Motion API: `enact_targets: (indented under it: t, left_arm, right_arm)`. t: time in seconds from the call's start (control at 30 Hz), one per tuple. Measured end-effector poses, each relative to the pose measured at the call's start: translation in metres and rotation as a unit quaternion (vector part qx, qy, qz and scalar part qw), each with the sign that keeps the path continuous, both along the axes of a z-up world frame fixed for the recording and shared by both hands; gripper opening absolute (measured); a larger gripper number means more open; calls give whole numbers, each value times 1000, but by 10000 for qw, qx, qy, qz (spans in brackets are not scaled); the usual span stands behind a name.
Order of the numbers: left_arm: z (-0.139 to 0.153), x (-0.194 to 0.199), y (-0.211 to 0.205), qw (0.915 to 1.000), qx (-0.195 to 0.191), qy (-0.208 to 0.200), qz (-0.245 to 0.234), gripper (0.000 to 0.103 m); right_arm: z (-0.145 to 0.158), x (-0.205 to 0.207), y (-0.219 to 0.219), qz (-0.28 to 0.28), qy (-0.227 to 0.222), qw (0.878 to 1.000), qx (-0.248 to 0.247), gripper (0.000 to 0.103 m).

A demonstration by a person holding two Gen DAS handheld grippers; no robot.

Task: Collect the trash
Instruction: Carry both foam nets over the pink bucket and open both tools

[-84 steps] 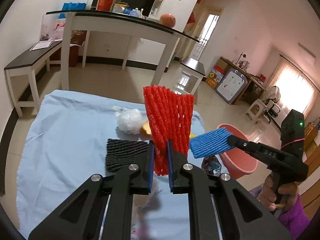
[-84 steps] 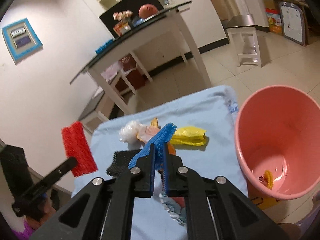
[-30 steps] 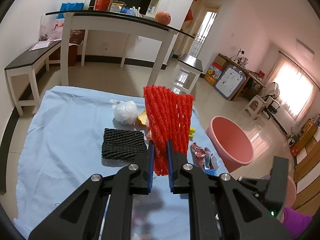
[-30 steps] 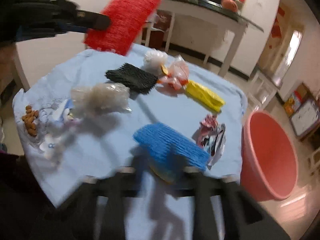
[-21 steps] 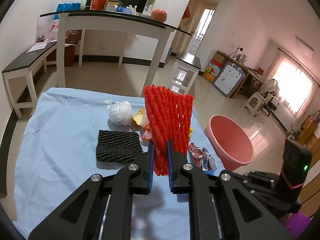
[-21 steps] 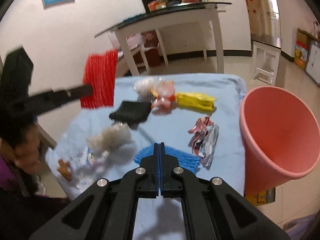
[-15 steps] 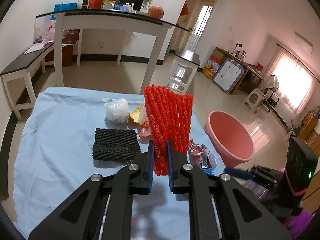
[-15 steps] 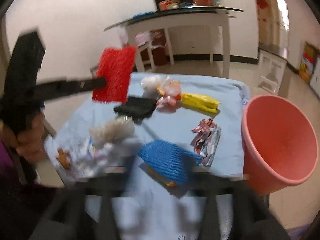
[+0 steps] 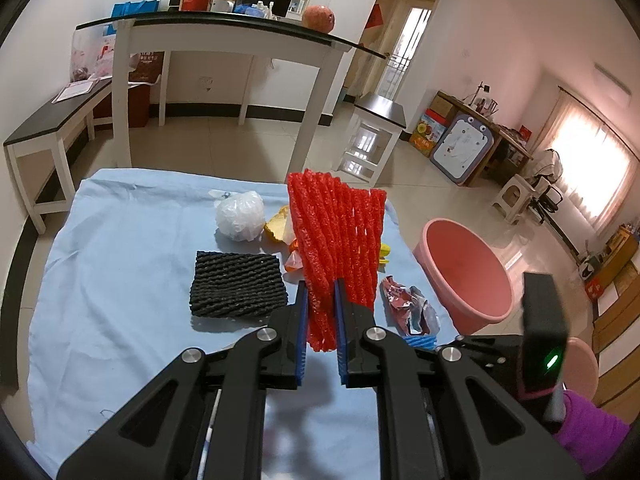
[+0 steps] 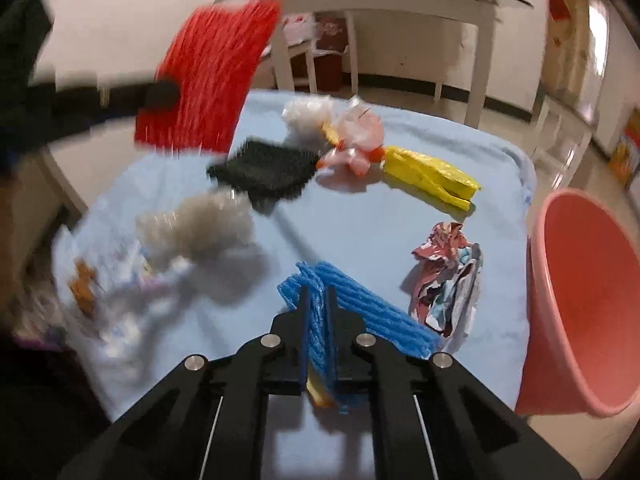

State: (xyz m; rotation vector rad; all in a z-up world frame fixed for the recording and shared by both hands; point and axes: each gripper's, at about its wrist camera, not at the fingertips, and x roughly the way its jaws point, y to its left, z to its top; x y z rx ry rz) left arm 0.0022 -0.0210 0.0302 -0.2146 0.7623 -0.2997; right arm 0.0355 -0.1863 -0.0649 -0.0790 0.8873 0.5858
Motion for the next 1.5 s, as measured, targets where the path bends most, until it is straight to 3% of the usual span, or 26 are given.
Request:
enact_targets:
  t: [0.2,0.33,0.53,0.77,1.07,1.4,1.5]
  left_arm:
    - [2,5,-5,9999,-66,-18,-92,11]
    - [4,9,-17,9997,-35,-71,-233,11]
    - [7,20,-54,9981,-56,-176,-590,11]
    - [6,36,-116,9937,51,-237,-1095,11]
    - [-24,61,-198,9850,345,64,-1687,11]
    - [-59,86,-243,9782,597,483,-1927,12]
    - [-65,90,-248,9767,656,587,-1959,17]
  right_arm:
    - [29,6,-45,-510,292,9871,1488,6]
    - [54,7,-80,-1032,38,9730,2066,6]
    - [75,8,-135,-2051,-461,9533,2170,6]
    - [66,13,-194,-2968,-404,9245,2358,6]
    - [28,16,-241,-3738,-135,8929,2507,6]
    - [-4,24,-271,-4097,94,8789,2442,8]
    - [-9,26,-273,-4095,151,8787,2449,19]
